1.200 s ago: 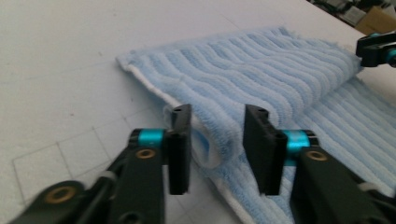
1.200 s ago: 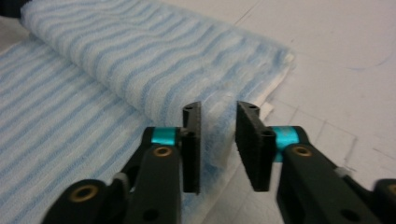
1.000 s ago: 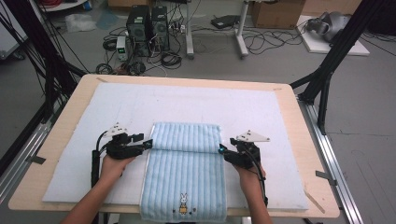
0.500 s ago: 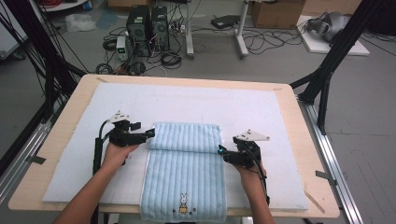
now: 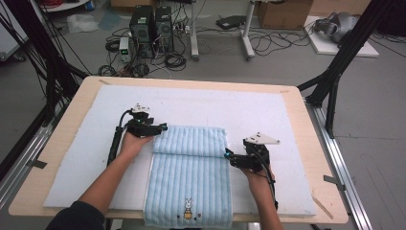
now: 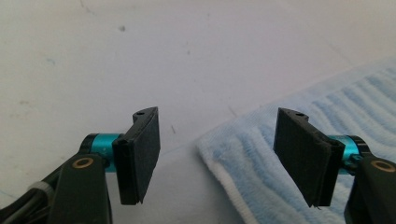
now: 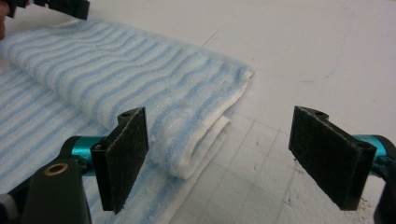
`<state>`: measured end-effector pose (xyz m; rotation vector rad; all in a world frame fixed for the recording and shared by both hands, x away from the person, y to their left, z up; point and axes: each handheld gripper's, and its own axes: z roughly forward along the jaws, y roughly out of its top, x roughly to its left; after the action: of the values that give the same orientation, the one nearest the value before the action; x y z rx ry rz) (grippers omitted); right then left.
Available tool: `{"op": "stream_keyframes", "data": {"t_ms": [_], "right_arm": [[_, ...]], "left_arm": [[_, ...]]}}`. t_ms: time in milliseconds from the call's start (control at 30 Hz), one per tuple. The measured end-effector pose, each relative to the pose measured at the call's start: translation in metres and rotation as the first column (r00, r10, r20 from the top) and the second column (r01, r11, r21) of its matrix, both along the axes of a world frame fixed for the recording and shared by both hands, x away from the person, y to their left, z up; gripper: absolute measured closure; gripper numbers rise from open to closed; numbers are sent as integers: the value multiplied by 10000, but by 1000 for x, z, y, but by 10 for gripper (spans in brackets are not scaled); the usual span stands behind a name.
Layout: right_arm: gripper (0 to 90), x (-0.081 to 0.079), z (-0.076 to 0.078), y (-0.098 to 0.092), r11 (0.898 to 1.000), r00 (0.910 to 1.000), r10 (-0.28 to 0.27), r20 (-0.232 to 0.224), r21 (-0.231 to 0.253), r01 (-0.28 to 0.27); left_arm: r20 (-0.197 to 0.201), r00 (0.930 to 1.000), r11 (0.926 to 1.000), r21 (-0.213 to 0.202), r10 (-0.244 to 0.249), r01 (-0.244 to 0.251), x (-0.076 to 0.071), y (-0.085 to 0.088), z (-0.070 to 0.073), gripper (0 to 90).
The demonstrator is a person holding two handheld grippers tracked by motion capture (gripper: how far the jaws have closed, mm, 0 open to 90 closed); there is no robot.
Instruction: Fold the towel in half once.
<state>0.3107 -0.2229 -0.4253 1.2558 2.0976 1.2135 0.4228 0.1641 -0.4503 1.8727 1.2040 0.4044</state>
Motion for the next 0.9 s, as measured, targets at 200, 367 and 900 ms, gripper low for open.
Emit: {"op": "stream_keyframes", "data": {"t_ms": [200, 367, 900], "right_arm": [[193, 1, 0, 0, 10000, 10000, 46, -63, 37, -46], [193, 1, -1, 1, 10000, 9999, 76, -93, -42, -77], [261, 49, 4, 15, 9997, 9979, -39, -641, -263, 22]], "left_arm": [[230, 9996, 9966, 812, -186, 167, -2, -6, -1, 406], [504, 9941, 9866, 1370, -960, 883, -6, -10, 0, 629], [561, 9927, 9932, -402, -1072, 1096, -13, -1, 17, 813]]}}
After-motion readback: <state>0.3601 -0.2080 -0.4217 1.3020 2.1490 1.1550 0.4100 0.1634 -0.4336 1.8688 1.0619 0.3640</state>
